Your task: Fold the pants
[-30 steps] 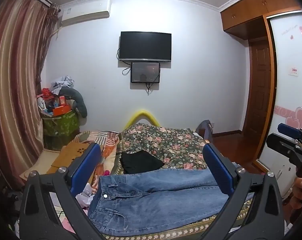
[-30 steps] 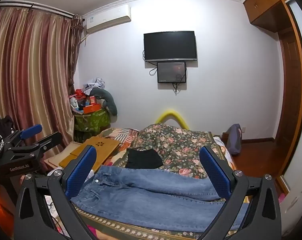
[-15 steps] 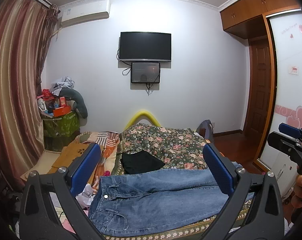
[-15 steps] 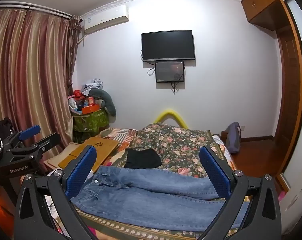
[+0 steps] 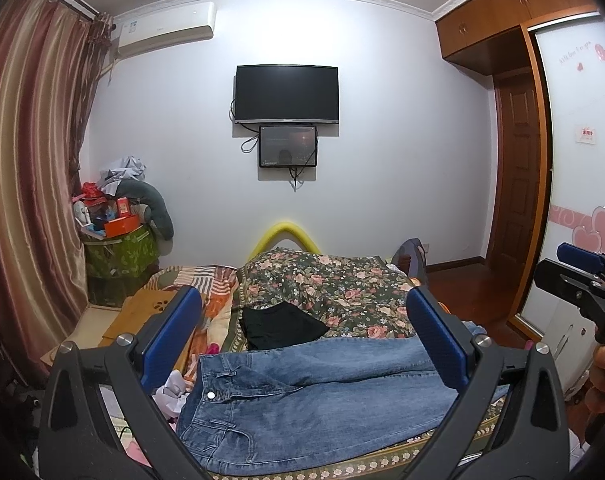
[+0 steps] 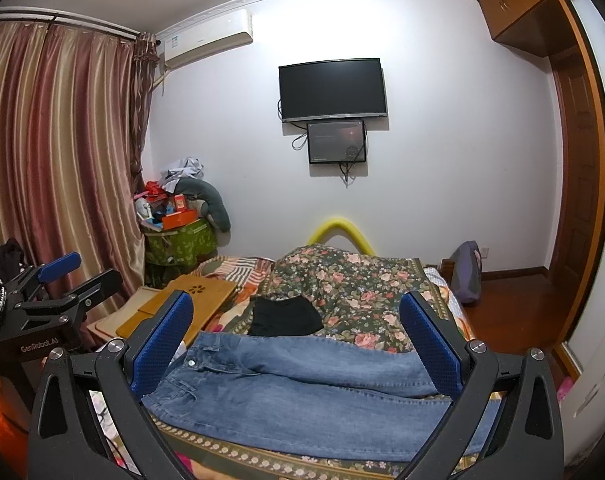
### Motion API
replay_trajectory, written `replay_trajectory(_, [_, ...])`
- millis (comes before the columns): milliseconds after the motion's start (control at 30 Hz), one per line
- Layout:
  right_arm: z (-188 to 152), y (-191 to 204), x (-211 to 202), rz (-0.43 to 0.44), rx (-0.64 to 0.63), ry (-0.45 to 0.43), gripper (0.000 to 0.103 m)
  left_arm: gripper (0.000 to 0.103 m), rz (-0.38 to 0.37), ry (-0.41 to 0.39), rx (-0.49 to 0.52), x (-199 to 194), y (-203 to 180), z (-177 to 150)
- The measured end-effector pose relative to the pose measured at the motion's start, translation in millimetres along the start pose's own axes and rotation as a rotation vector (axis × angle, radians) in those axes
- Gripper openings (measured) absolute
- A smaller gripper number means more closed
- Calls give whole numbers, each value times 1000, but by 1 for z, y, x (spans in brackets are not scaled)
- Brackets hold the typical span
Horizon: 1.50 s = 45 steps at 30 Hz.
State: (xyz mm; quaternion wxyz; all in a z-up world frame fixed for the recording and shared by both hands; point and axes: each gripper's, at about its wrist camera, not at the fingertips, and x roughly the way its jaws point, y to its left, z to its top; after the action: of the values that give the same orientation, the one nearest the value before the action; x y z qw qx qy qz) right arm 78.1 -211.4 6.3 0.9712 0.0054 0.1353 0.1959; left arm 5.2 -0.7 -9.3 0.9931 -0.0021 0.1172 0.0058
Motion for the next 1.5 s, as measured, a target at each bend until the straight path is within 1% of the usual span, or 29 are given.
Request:
replay_trajectory(867, [4, -1, -2, -6, -9, -8, 103, 103, -12, -22, -2, -9, 1, 1])
replay_trajectory(1500, [0, 4, 3, 5, -13, 4, 103, 103, -7, -5, -14, -4, 7, 1])
